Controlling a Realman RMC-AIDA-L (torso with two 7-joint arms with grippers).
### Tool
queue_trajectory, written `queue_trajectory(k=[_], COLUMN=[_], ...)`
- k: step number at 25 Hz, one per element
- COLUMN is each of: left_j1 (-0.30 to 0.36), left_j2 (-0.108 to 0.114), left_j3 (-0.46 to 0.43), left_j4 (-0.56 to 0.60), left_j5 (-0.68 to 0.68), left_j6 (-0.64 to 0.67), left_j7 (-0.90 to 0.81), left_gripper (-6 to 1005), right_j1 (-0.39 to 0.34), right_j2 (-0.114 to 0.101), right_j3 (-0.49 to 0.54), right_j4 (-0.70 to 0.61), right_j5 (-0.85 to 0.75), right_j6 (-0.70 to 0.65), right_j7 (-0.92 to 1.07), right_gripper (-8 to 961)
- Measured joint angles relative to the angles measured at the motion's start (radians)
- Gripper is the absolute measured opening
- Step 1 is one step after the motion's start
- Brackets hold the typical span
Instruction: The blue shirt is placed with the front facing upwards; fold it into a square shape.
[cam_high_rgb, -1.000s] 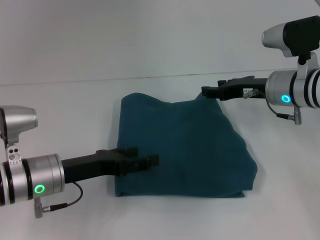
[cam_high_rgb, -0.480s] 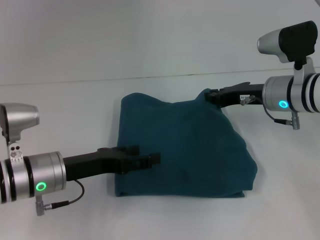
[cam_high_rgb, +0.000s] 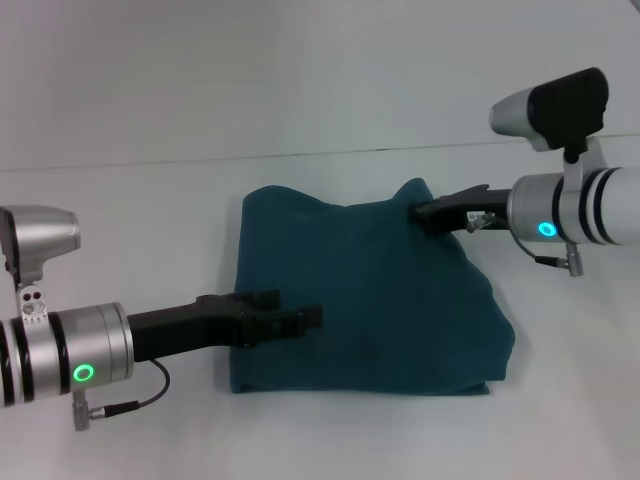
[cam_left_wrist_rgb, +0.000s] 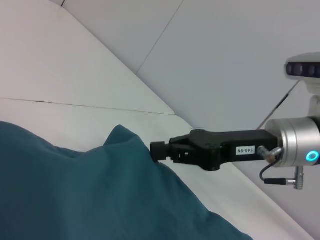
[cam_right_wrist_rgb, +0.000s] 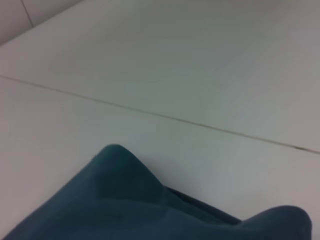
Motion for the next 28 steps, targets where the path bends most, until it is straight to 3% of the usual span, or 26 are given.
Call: queue_trajectory(k=[13,23,28], left_j1=[0.007,0.008,0.007], left_j2=[0.001,0.002,0.0], left_j3=[0.0,-0.001,-0.002], left_j4=[0.0,0.0,0.0], left_j5=[0.0,0.0,0.0], left_j6=[0.0,0.005,0.005], left_j7=[0.0,0.0,0.0], left_gripper=[937,936,936], right_j1=[0.021,0.0,0.028], right_j2=[0.002,0.001,0.001], right_j3=[-0.055,-0.055,-0.08], right_j4=[0.073,-0.069,-0.05], right_j5=[0.001,0.063,0.061], right_j6=[0.103,0.022,0.051], right_j7=[-0.003,-0.001,-0.004], right_gripper=[-1,-2,-2])
